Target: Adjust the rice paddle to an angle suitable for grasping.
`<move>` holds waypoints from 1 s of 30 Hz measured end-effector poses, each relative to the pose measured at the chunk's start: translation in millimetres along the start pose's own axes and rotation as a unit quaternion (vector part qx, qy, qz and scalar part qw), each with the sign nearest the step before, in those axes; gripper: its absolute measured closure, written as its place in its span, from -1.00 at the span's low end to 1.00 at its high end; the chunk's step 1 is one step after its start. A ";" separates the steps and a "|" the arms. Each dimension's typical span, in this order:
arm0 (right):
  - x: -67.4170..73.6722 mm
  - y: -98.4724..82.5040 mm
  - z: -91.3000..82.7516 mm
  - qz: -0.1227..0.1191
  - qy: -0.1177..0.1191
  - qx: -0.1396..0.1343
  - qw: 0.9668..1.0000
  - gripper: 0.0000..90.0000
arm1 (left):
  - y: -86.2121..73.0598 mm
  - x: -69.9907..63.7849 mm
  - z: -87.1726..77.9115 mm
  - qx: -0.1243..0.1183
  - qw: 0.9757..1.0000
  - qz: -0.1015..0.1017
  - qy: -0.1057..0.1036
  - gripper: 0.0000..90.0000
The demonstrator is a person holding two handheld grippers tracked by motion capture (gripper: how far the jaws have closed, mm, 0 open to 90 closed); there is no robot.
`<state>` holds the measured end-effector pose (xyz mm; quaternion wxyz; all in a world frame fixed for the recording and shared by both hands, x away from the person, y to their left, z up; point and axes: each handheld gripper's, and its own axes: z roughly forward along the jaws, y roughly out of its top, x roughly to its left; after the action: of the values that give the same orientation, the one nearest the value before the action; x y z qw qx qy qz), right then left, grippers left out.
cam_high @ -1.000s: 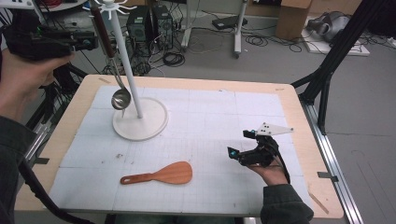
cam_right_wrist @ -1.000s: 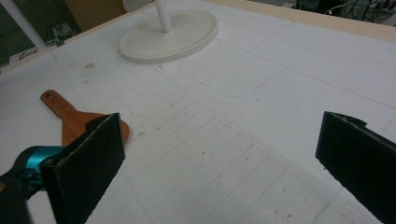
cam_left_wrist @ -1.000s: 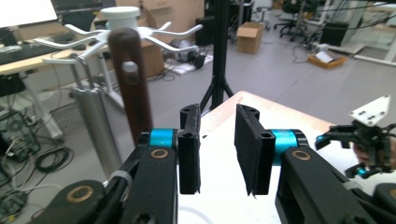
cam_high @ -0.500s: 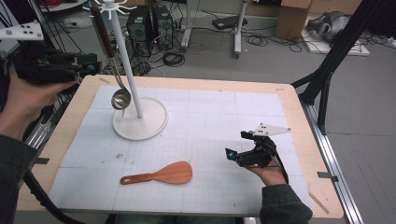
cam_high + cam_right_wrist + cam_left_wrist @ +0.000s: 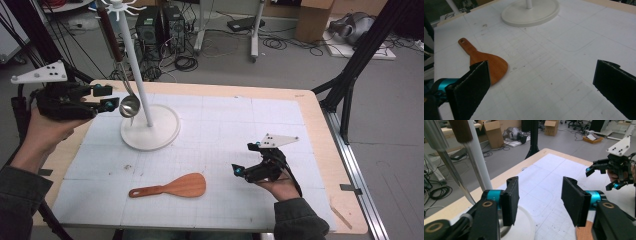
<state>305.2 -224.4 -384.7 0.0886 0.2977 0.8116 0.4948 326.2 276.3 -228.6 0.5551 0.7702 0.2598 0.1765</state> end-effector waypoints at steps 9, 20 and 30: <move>14.5 11.7 23.6 -0.024 0.026 0.019 0.999 -0.99 | -30.6 -6.9 3.4 0.001 1.000 -0.010 -0.009 -0.10; 33.1 25.9 61.7 -0.047 0.060 0.045 0.996 -0.99 | -61.0 -13.3 5.8 0.003 1.000 -0.014 -0.020 -0.22; 45.5 28.2 94.9 -0.059 0.087 0.073 0.992 -0.88 | -82.5 -17.4 5.6 0.001 0.999 -0.025 -0.025 -0.29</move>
<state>321.2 -117.8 -400.6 0.0246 0.2107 0.8665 0.4519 298.4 282.2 -308.2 0.5645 0.7685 0.2650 0.1431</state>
